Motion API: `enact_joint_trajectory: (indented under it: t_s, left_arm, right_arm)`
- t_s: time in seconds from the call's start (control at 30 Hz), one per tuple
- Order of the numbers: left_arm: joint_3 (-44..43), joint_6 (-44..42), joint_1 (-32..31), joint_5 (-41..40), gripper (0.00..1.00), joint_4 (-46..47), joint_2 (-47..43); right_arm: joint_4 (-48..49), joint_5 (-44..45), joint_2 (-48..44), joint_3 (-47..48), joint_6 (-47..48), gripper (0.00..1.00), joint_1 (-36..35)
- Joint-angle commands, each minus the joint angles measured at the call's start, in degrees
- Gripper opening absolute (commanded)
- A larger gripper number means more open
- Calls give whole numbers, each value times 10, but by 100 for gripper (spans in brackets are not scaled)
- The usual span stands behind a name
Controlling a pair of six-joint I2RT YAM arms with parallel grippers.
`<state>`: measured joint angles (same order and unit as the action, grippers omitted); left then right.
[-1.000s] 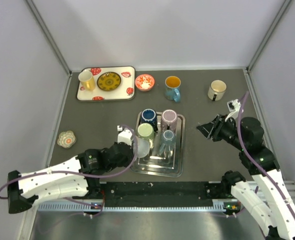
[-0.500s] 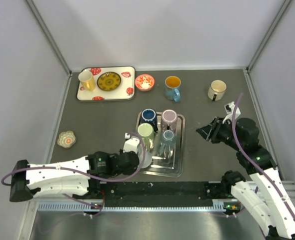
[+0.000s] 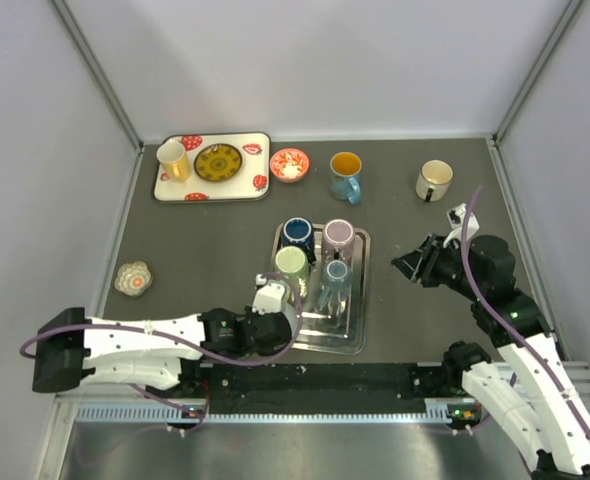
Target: Turn the mug right side up
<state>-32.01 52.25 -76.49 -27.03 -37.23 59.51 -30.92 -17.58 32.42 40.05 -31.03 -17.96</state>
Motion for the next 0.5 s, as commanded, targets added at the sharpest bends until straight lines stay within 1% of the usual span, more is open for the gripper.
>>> enact_joint_trajectory:
  t_s: [0.0,0.2,0.23,0.27,0.3,0.4,0.43,0.47]
  left_arm:
    - [20,21,-2,-22,0,37,6]
    - [2,27,-2,-51,0,13,45]
    - [-10,30,-2,-52,3,0,58]
    - [-16,33,-2,-53,7,-6,64]
    - [-21,36,-2,-54,17,-9,68]
    - [-24,44,-3,-56,31,-21,68]
    - [-25,47,-3,-58,37,-30,61]
    - [-25,50,-3,-61,41,-35,55]
  right_arm:
    - [18,4,-3,-1,6,38,-2]
    - [18,8,3,-8,9,38,-2]
    - [19,9,2,-8,9,38,-2]
    - [18,11,2,-6,8,38,-2]
    - [19,11,3,-5,8,38,-2]
    - [17,12,4,-2,9,40,-2]
    - [16,13,6,1,10,40,-2]
    - [16,14,8,3,11,41,-2]
